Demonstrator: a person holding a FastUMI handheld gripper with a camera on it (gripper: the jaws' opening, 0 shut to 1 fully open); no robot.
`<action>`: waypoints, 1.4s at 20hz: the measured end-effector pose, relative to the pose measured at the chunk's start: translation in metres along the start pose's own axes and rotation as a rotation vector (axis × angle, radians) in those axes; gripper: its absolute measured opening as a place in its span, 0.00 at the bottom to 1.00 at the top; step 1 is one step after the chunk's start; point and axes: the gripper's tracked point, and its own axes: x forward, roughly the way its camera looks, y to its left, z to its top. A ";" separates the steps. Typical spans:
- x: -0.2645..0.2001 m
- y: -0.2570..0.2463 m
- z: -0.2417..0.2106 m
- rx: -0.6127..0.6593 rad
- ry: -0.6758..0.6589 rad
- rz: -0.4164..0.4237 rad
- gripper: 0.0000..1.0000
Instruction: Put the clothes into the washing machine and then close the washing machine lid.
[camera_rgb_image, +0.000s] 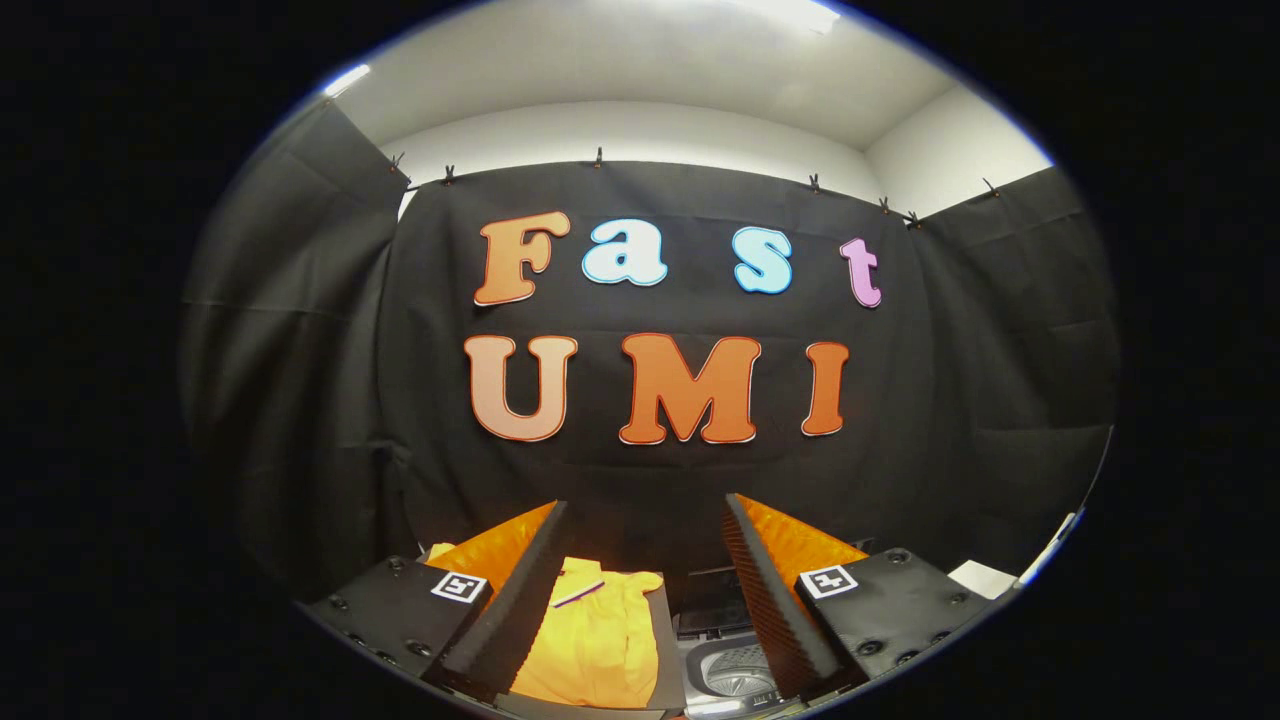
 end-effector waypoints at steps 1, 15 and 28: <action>-0.001 0.002 -0.003 0.001 0.005 0.002 0.98; 0.067 0.108 -0.099 0.045 0.223 0.134 0.98; 0.122 0.157 -0.226 0.066 0.598 0.141 0.99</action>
